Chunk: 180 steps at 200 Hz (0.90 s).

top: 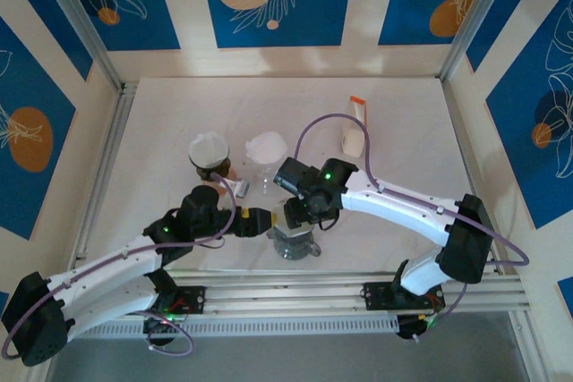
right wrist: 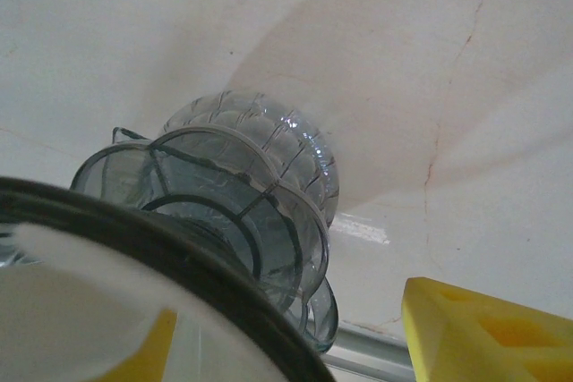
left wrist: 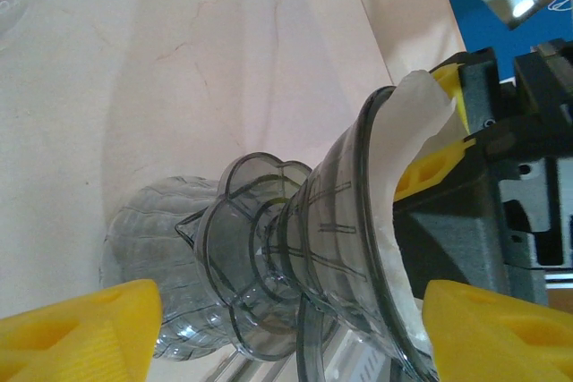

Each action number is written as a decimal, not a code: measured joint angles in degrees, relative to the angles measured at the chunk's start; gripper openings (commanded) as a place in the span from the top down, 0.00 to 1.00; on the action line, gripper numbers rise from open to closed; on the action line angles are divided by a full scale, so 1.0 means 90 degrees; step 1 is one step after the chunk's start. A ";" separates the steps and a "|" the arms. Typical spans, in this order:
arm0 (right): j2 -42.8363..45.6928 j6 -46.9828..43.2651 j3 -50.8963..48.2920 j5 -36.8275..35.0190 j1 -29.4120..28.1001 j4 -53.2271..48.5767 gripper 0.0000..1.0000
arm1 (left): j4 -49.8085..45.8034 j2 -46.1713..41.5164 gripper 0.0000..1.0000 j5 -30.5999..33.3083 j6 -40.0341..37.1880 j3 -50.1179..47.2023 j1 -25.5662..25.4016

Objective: Place the coffee filter in the dripper

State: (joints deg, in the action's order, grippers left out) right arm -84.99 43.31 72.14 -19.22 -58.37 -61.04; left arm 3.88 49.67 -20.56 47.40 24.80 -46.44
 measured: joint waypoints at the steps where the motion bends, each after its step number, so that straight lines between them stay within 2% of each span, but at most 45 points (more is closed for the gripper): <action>1: 0.0000 0.0000 -0.0010 0.0000 0.0000 0.0000 0.33 | 0.0000 0.0000 0.23 0.0000 0.0000 0.0000 0.0000; 54: -0.0092 0.0000 -0.0143 -0.0005 -0.0024 0.0117 0.33 | 0.0000 0.0000 0.23 0.0000 0.0002 0.0000 0.0000; 101: -0.0206 0.0002 -0.0274 -0.0005 -0.0061 0.0204 0.33 | 0.0002 0.0000 0.18 -0.0002 0.0005 0.0000 0.0000; 180: -0.0291 0.0002 -0.0287 -0.0022 -0.0097 0.0243 0.33 | 0.0024 0.0002 0.19 0.0000 0.0005 -0.0027 0.0000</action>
State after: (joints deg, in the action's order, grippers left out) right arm -87.61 43.33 69.56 -19.42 -59.24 -58.85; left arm 4.10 49.69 -20.56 47.44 24.56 -46.44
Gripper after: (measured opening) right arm 0.669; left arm 0.816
